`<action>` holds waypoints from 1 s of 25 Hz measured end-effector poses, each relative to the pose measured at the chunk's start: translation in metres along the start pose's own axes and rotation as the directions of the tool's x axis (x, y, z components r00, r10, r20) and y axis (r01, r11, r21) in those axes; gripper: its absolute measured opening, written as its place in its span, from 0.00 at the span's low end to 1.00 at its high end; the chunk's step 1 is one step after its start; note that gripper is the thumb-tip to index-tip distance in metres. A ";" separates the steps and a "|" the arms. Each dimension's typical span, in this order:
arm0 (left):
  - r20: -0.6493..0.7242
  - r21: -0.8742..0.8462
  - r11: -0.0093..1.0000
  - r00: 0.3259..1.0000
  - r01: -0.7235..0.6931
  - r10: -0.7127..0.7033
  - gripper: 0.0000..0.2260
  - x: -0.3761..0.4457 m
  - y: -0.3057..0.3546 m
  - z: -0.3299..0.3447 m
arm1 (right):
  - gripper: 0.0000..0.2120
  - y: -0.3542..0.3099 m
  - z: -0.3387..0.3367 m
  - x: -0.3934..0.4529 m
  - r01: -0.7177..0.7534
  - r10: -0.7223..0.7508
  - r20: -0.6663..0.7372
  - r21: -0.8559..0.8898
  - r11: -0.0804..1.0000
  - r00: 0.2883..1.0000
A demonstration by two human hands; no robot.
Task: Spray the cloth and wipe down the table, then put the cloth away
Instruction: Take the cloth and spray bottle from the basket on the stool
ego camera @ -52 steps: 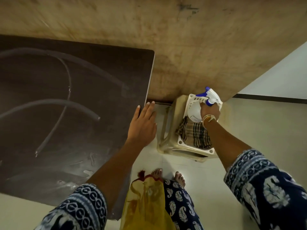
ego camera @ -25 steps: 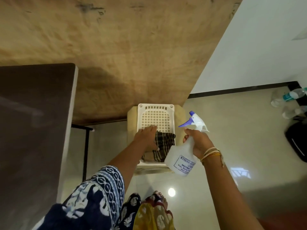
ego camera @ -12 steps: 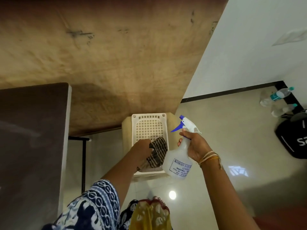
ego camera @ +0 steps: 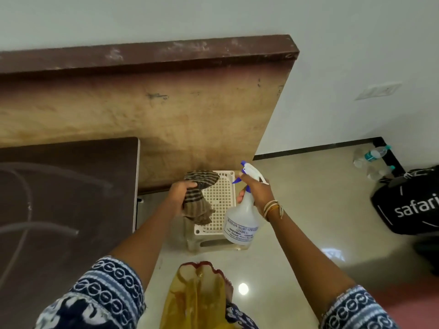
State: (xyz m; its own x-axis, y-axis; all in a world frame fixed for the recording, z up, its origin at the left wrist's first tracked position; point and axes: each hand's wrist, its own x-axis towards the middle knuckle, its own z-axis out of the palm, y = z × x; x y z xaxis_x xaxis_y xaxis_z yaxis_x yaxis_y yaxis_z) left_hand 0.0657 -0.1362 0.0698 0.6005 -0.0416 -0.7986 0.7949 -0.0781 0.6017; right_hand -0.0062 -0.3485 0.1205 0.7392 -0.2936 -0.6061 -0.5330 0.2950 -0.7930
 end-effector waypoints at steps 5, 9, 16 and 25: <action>0.001 -0.267 0.963 0.999 -0.042 0.044 0.09 -0.064 0.000 -0.011 | 0.08 0.002 0.014 -0.038 0.027 -0.023 0.062 -0.067 0.997 0.998; -0.032 -0.394 0.913 0.994 -0.107 0.103 0.08 -0.096 -0.007 -0.033 | 0.15 0.009 0.028 -0.063 0.031 -0.016 0.113 -0.134 0.990 0.993; -0.076 -0.388 0.908 0.988 -0.156 0.137 0.13 -0.133 -0.032 -0.108 | 0.14 0.036 0.076 -0.105 0.081 -0.054 0.148 -0.183 0.980 0.988; -0.077 -0.353 0.913 0.979 -0.205 0.190 0.15 -0.178 -0.073 -0.247 | 0.16 0.104 0.190 -0.197 0.114 -0.102 0.070 -0.195 0.974 0.992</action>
State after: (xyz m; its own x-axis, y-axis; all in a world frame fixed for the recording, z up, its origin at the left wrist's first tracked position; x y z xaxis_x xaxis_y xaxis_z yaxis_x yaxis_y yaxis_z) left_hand -0.0773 0.1227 0.1714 0.7453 0.0212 -0.6664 0.6336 0.2888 0.7178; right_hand -0.1289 -0.0874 0.1688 0.8166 -0.2574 -0.5166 -0.5157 0.0766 -0.8533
